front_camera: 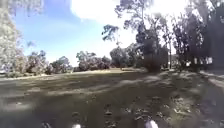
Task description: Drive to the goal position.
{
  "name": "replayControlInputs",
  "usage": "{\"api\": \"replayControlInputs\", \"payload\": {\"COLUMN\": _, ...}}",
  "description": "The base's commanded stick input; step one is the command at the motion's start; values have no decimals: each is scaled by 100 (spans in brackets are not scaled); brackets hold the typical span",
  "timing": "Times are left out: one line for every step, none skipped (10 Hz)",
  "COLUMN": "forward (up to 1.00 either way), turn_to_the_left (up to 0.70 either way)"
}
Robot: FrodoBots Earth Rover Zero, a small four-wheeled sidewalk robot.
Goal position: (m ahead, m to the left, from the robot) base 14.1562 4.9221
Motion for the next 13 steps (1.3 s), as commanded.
{"api": "replayControlInputs", "payload": {"forward": 70, "turn_to_the_left": 0}}
{"api": "replayControlInputs", "payload": {"forward": 70, "turn_to_the_left": 0}}
{"api": "replayControlInputs", "payload": {"forward": 70, "turn_to_the_left": 0}}
{"api": "replayControlInputs", "payload": {"forward": 70, "turn_to_the_left": 0}}
{"api": "replayControlInputs", "payload": {"forward": 70, "turn_to_the_left": 0}}
{"api": "replayControlInputs", "payload": {"forward": 70, "turn_to_the_left": 0}}
{"api": "replayControlInputs", "payload": {"forward": 70, "turn_to_the_left": 0}}
{"api": "replayControlInputs", "payload": {"forward": 70, "turn_to_the_left": 0}}
{"api": "replayControlInputs", "payload": {"forward": 70, "turn_to_the_left": 0}}
{"api": "replayControlInputs", "payload": {"forward": 70, "turn_to_the_left": 0}}
{"api": "replayControlInputs", "payload": {"forward": 70, "turn_to_the_left": 0}}
{"api": "replayControlInputs", "payload": {"forward": 70, "turn_to_the_left": 0}}
{"api": "replayControlInputs", "payload": {"forward": 70, "turn_to_the_left": 0}}
